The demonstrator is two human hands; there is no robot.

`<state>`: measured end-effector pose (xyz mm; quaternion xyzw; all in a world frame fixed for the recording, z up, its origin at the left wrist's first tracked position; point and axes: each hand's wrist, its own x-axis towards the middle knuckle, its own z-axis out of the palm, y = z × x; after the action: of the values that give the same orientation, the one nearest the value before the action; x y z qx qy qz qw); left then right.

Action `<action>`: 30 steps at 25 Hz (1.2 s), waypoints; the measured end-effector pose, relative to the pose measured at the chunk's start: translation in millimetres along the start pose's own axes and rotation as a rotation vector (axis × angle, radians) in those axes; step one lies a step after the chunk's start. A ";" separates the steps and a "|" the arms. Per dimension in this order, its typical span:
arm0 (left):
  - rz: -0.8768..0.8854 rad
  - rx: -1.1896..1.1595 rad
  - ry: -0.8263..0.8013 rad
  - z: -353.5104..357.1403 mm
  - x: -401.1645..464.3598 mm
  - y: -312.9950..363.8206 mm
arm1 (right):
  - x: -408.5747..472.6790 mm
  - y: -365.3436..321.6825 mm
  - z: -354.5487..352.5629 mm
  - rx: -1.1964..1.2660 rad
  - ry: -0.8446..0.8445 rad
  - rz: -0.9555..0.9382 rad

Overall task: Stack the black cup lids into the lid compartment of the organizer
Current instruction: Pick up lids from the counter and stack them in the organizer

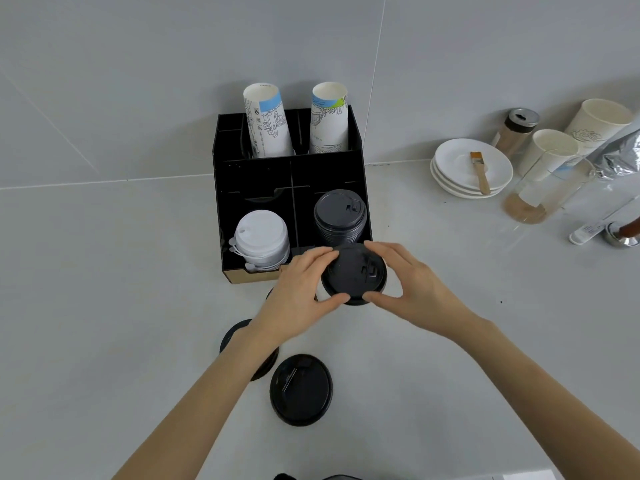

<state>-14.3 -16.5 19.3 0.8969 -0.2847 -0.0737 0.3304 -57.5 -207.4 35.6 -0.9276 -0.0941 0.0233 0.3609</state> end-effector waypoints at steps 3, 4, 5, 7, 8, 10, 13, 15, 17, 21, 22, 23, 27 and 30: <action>0.016 0.010 0.027 -10.6 18.4 0.2 | 19.0 -1.7 -11.8 -0.041 0.031 -0.025; 0.013 0.010 0.034 -14.0 24.7 0.4 | 25.9 -1.9 -14.8 -0.057 0.038 -0.030; 0.008 0.008 0.041 -17.4 30.9 -0.2 | 33.0 -1.9 -17.4 -0.072 0.044 -0.032; 0.008 0.005 0.054 -23.9 43.6 -3.0 | 47.7 -1.0 -21.8 -0.101 0.056 -0.028; 0.010 0.008 0.058 -26.9 49.0 -4.2 | 54.2 -0.2 -23.5 -0.110 0.060 -0.024; 0.006 0.020 0.057 -31.6 59.3 -8.0 | 66.4 1.4 -26.3 -0.116 0.062 -0.014; -0.008 0.027 0.041 -35.5 73.1 -15.6 | 81.9 4.7 -27.9 -0.104 0.054 0.002; -0.021 0.025 0.037 -36.2 80.6 -20.0 | 90.8 7.3 -28.3 -0.098 0.047 0.015; -0.038 0.022 0.037 -35.2 86.9 -25.0 | 100.0 10.7 -27.0 -0.102 0.029 0.027; -0.053 0.038 0.016 -32.4 100.5 -32.4 | 114.8 19.7 -24.9 -0.104 -0.001 0.052; -0.057 0.048 0.007 -31.8 103.5 -34.6 | 117.6 21.1 -23.9 -0.103 -0.007 0.057; -0.061 0.058 -0.001 -31.1 105.9 -36.6 | 119.8 22.4 -22.7 -0.101 -0.011 0.060; -0.085 0.059 -0.024 -24.0 107.4 -43.6 | 123.5 27.1 -16.3 -0.091 -0.036 0.076; -0.089 0.037 -0.009 -19.8 105.5 -45.3 | 121.6 29.9 -12.9 -0.078 -0.023 0.077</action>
<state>100.2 -36.5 11.7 0.9142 -0.2474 -0.0869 0.3091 68.0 -214.3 28.0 -0.9435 -0.0632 0.0440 0.3223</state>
